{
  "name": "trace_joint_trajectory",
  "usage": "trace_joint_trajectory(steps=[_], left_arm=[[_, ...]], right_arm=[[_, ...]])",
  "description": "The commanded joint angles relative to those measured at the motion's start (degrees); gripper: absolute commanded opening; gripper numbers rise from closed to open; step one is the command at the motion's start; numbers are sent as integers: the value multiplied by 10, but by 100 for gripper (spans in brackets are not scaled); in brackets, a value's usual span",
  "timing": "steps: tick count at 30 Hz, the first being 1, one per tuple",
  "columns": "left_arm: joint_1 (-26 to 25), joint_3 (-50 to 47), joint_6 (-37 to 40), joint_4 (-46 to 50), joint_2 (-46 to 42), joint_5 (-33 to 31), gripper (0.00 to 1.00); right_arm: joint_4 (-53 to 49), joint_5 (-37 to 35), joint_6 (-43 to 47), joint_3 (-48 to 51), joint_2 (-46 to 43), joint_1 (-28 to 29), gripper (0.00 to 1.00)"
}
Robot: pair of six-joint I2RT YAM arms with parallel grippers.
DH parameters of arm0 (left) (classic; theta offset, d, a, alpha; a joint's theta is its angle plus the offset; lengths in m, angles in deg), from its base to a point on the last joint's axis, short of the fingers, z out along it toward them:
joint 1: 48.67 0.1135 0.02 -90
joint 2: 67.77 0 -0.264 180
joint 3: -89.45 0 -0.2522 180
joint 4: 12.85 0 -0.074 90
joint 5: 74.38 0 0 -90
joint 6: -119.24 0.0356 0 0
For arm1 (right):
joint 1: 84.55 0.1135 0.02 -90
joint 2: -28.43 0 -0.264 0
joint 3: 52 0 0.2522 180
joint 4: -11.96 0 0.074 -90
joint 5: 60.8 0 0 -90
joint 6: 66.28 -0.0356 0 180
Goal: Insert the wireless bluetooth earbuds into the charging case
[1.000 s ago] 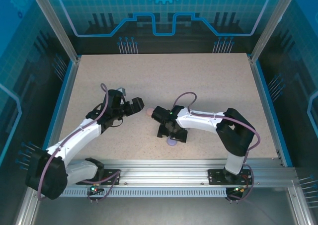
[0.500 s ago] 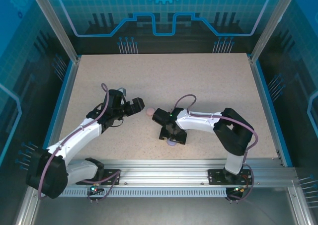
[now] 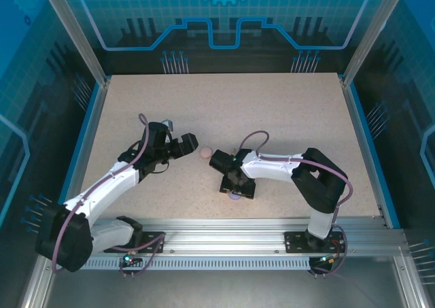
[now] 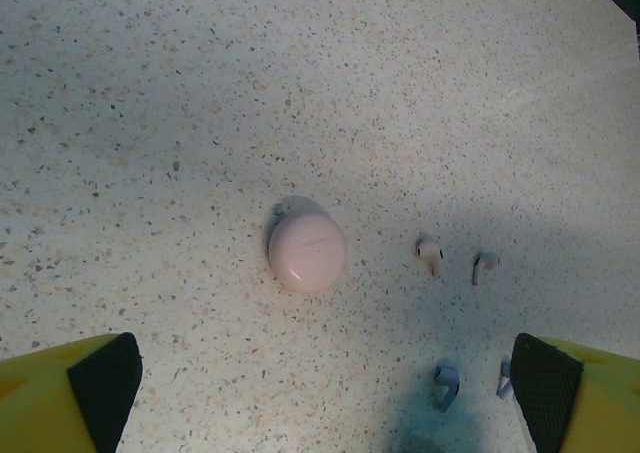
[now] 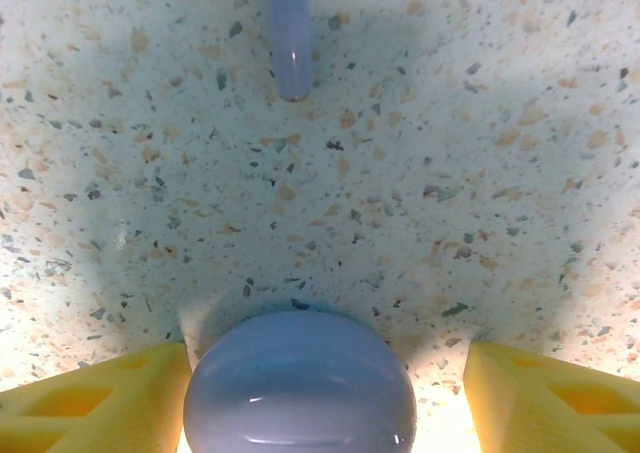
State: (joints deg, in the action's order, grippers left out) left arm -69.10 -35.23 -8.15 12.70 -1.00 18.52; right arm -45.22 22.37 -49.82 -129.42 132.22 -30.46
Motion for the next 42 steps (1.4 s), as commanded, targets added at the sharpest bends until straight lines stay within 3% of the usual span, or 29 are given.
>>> trace_joint_trajectory(steps=[1, 13, 22, 35, 42], left_arm=[[-5, 6, 9, 11, -4, 17, 99], [-5, -3, 13, 10, -5, 19, 99], [-4, -3, 14, 5, -3, 14, 99], [-5, 7, 19, 20, 2, -6, 99], [-5, 0, 12, 21, 3, -48, 99]], right_arm=[[13, 2, -10, 20, 1, 9, 70], [24, 6, -11, 31, 0, 9, 58], [-1, 14, -18, 9, 4, 15, 62], [-2, 30, -23, -2, 26, 23, 59], [21, 37, -19, 4, 16, 23, 48]])
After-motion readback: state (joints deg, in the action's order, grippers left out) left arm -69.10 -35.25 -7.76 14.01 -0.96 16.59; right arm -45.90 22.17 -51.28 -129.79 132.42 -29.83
